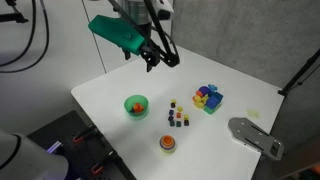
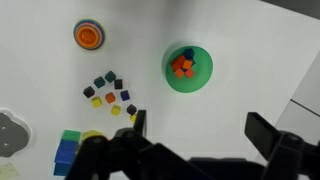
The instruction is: Put a small blue block in the bowl
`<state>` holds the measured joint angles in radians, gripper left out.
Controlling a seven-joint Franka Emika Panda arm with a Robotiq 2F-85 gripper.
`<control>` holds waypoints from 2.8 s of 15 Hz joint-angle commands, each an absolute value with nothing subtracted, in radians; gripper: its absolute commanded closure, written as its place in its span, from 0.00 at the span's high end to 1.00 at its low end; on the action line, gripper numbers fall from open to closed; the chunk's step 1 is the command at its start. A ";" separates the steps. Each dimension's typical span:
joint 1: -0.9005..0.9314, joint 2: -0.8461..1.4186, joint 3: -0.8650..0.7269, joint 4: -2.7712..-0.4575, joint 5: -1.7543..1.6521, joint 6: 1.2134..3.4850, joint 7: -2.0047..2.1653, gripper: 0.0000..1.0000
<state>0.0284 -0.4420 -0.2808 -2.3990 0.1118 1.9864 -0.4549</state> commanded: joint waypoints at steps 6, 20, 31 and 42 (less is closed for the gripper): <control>0.000 -0.434 -0.242 -2.396 0.116 1.988 -0.447 1.00; 0.001 -0.230 -0.104 -2.349 0.102 2.185 -0.215 1.00; -0.006 0.096 -0.064 -2.259 0.014 2.437 -0.009 1.00; 0.003 0.456 -0.063 -2.003 -0.015 2.429 0.068 1.00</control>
